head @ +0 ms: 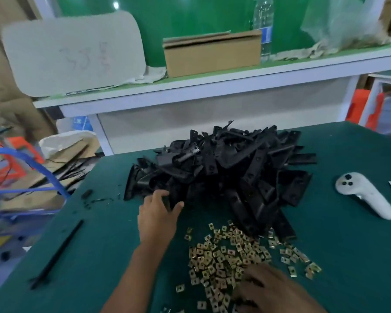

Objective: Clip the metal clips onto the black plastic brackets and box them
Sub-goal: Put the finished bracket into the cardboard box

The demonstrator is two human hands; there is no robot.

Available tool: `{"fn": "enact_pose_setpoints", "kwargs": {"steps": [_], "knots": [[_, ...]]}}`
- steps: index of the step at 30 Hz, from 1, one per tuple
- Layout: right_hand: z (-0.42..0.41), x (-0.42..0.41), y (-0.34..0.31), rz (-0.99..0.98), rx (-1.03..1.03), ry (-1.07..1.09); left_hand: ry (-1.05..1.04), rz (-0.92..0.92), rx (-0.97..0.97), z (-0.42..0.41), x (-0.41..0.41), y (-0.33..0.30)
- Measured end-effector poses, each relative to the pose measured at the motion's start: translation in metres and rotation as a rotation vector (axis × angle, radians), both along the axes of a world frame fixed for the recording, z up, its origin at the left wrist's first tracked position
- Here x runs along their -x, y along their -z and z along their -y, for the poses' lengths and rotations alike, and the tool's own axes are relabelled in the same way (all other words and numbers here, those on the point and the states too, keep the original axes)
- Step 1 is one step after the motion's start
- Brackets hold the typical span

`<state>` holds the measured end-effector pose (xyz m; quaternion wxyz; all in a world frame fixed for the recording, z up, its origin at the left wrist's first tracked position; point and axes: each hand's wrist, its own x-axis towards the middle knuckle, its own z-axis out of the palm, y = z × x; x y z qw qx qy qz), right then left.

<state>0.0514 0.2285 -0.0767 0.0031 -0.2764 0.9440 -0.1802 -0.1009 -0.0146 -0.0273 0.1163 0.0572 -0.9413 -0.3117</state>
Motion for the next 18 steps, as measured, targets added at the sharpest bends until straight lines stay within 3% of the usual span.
{"fn": "enact_pose_setpoints", "kwargs": {"steps": [4,8,12,14,18], "knots": [[0.009,0.021,-0.024,-0.088,0.044,0.044,-0.014,-0.04,-0.188,0.01,0.004,0.004],[0.017,0.035,-0.033,-0.137,-0.093,0.016,-0.19,-0.141,-0.409,0.026,0.004,0.002],[0.012,0.045,-0.034,-0.161,-0.083,0.03,-0.24,-0.093,-0.986,0.034,-0.004,-0.001],[0.009,0.05,-0.035,-0.142,0.048,0.081,-0.163,-0.109,-1.174,0.027,-0.018,-0.004],[0.009,0.062,-0.045,-0.022,0.377,0.247,0.02,-0.219,-1.297,0.009,-0.046,0.001]]}}
